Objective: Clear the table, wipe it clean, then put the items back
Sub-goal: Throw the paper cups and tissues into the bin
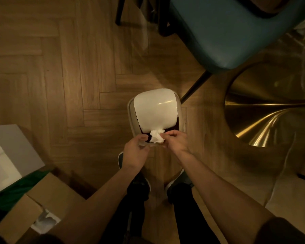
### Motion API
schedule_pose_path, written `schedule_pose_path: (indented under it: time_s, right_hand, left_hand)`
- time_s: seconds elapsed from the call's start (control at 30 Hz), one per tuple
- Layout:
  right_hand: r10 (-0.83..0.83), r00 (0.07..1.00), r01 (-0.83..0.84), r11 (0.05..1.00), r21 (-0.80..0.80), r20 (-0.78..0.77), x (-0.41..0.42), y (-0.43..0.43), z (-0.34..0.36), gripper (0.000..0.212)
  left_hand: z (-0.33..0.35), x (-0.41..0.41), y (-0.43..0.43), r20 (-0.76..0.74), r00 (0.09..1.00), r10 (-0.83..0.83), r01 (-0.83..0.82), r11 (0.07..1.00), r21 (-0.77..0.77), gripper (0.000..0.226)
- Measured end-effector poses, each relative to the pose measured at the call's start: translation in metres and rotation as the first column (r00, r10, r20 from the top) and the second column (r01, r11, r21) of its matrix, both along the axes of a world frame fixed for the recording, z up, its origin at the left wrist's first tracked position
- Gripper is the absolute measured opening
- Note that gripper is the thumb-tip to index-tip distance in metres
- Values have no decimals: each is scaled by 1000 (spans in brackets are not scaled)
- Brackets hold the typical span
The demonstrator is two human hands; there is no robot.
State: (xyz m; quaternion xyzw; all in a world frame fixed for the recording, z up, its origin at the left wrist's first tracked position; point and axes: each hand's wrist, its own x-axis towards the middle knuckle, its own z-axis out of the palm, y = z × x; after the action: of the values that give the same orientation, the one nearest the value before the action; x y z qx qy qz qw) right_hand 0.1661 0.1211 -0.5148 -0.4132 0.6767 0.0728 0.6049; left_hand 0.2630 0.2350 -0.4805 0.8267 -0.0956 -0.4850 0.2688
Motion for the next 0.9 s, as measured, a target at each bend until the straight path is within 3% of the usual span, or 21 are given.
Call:
schedule_pose_path:
  time_s: [0.07,0.17,0.23,0.47,0.6,0.9]
  right_hand:
    - [34,999,-35,999,-24,-11,3,7,-6,14]
    - [164,986,-164,986,7,26,8,19,-5,46]
    - [231,972,-232,973,16,50,11,25,-1,54]
    - [218,973,-210,972,-101,77,3,27,29,17]
    - [223,968,-201,963,-179,111,1,14,74,14]
    - [351,922,-301,915,-268,165,4,-1,207,11]
  left_hand:
    - [0,0,3,-40,999,13,-13,1000,1,26]
    - [2,3,5,-98,995,37,-38,999,-7,24]
    - [2,5,8,-99,994,35,-36,999,-16,25]
    - [33,10,3,-137,988,73,-82,995,-59,16]
    - [77,20,-11,-144,989,14,-36,987,-154,23]
    - [215,36,-35,23,956,-293,288,919,-271,18]
